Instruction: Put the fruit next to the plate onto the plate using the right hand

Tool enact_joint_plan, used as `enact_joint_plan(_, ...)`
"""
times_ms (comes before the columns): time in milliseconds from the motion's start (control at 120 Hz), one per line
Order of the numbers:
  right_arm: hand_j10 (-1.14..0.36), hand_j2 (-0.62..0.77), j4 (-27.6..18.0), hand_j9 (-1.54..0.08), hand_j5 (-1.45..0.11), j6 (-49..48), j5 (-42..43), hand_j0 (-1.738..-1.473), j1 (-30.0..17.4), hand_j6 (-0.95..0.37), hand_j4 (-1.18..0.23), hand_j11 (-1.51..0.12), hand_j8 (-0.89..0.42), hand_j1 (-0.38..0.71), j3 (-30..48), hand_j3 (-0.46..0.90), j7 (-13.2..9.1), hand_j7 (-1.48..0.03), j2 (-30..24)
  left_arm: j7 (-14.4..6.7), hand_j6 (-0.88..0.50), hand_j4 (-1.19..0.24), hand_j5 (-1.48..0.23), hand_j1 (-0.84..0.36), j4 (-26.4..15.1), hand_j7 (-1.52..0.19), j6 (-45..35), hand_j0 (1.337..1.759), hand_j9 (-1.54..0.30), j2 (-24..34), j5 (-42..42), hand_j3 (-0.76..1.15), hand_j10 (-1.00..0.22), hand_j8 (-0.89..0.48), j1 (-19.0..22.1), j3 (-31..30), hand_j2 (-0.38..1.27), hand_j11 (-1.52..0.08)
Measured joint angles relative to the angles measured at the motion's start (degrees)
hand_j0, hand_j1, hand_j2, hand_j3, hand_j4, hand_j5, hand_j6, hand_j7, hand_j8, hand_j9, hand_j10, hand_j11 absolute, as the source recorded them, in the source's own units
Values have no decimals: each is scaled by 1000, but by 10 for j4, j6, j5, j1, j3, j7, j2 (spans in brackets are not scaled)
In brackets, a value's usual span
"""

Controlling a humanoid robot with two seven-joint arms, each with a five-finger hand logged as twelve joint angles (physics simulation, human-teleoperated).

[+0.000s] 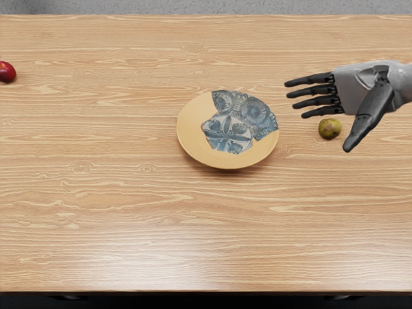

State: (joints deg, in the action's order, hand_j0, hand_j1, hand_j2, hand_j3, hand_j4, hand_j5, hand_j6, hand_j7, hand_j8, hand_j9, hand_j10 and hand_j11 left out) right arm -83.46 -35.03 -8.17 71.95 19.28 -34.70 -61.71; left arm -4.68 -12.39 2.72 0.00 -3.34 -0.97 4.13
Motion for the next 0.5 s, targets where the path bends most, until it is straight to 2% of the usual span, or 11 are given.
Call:
enact_joint_plan(100,-22,-5,-22,-48,-30,0,-4,-1658,-8,-23,-25,-31,-18,-320,2,0,-2,-30,-17,0,0,0,0,349,0,0,0,1658,0,0,0,0,0,0,0,0,0,0)
enact_joint_plan(167,-23,-5,18,-43,-30,0,13,-1658,6,-23,-25,-31,-20,-320,2,0,-2,-31,5,0,0,0,0,349,0,0,0,1658,0,0,0,0,0,0,0,0,0,0)
enact_joint_plan(225,-23,-5,63,-40,-30,7,43,-1658,49,-24,-25,-31,-21,-321,-21,0,-3,-31,46,0,0,0,0,349,0,0,0,1658,0,0,0,0,0,0,0,0,0,0)
enact_joint_plan(308,-23,-5,138,-36,-30,79,54,-1658,189,-23,-24,-30,-21,-321,-195,0,-3,-30,136,0,0,0,0,349,0,0,0,1658,0,0,0,0,0,0,0,0,0,0)
enact_joint_plan(367,-22,-5,171,-33,-28,154,46,-1658,276,-23,-23,-28,-21,-323,-331,0,-3,-28,199,0,0,0,0,349,0,0,0,1658,0,0,0,0,0,0,0,0,0,0)
enact_joint_plan(433,-21,-5,190,-31,-27,208,44,-1658,333,-22,-22,-27,-21,-324,-445,0,-3,-27,262,0,0,0,0,349,0,0,0,1658,0,0,0,0,0,0,0,0,0,0)
enact_joint_plan(500,-22,-5,203,-30,-28,267,44,-1658,361,-23,-23,-28,-22,-323,-519,0,-3,-28,315,0,0,0,0,349,0,0,0,1658,0,0,0,0,0,0,0,0,0,0)
